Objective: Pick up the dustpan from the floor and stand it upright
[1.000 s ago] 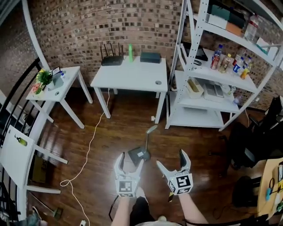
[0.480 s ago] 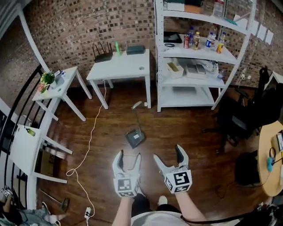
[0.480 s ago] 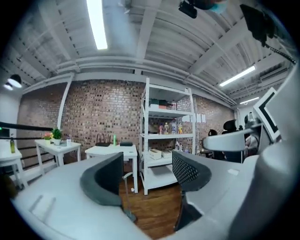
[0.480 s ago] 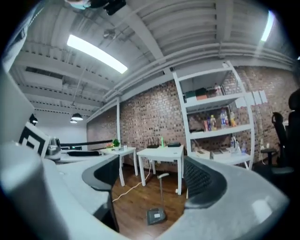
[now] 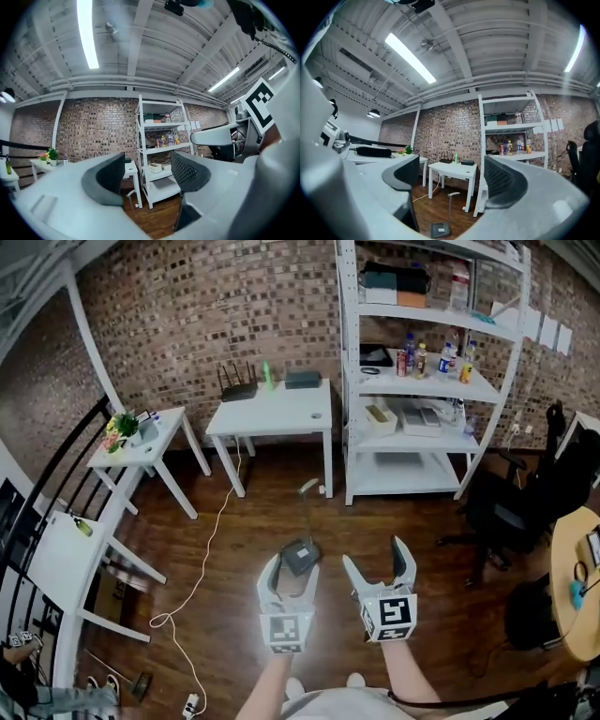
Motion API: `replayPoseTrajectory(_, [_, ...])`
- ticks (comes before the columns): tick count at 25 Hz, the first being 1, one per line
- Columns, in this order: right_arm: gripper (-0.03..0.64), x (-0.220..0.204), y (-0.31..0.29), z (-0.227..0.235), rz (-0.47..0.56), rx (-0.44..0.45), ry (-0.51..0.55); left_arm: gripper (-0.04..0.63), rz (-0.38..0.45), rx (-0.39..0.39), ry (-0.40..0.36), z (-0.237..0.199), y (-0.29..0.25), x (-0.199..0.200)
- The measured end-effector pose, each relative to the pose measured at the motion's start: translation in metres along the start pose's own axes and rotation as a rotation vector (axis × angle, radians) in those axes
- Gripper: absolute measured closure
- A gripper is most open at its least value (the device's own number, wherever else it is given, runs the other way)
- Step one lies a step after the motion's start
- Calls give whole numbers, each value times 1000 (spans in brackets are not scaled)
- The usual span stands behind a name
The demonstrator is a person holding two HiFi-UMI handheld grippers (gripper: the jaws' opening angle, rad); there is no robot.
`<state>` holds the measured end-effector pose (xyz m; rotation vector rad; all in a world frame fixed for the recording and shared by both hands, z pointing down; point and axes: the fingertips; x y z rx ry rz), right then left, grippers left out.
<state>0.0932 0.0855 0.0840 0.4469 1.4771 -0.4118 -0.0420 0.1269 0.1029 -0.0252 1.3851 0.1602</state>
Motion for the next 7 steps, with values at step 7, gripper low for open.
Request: replayPoseTrajectory(7, [204, -6, -35, -70, -14, 69, 22, 299, 16, 40, 32, -60, 21, -11])
Point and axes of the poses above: the fingertips, and each gripper's own axes: y backward along the fingers, z to its right, x out of its top, and after that the axes turned 6 degrees about -y, right-handed
